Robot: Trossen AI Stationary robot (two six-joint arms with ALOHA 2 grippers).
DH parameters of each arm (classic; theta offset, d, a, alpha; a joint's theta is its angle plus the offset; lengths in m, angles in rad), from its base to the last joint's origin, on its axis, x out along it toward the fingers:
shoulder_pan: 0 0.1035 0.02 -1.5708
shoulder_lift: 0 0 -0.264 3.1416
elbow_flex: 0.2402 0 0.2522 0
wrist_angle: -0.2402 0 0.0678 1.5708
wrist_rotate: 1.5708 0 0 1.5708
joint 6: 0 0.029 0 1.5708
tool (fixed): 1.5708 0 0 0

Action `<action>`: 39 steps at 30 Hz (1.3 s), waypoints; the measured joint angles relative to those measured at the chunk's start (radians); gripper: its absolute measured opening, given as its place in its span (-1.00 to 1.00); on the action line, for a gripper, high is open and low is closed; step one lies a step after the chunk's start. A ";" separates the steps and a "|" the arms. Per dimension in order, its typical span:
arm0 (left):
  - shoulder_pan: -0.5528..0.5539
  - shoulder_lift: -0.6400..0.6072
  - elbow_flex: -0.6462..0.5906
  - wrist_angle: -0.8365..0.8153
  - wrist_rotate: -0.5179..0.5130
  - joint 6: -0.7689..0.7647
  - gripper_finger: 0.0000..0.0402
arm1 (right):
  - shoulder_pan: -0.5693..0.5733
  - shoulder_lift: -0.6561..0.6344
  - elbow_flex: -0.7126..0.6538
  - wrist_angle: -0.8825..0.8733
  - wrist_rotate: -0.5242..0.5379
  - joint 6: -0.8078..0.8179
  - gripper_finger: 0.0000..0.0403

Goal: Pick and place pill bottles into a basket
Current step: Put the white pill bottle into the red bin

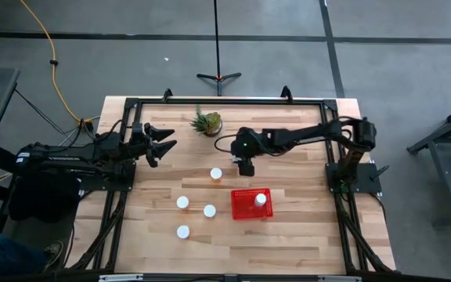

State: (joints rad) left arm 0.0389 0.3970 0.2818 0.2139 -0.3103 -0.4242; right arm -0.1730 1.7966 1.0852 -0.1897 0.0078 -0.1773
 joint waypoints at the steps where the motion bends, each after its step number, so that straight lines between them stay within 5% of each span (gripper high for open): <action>1: 0.000 0.000 0.000 0.000 0.000 0.000 0.57 | -0.005 0.006 0.000 0.001 -0.001 0.012 0.33; 39: 0.000 0.000 0.000 0.001 -0.026 -0.001 0.57 | -0.028 0.058 -0.002 0.001 -0.091 0.022 0.30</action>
State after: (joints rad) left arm 0.0391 0.3969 0.2821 0.2154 -0.3363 -0.4248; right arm -0.2014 1.8545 1.0836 -0.1883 -0.0828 -0.1554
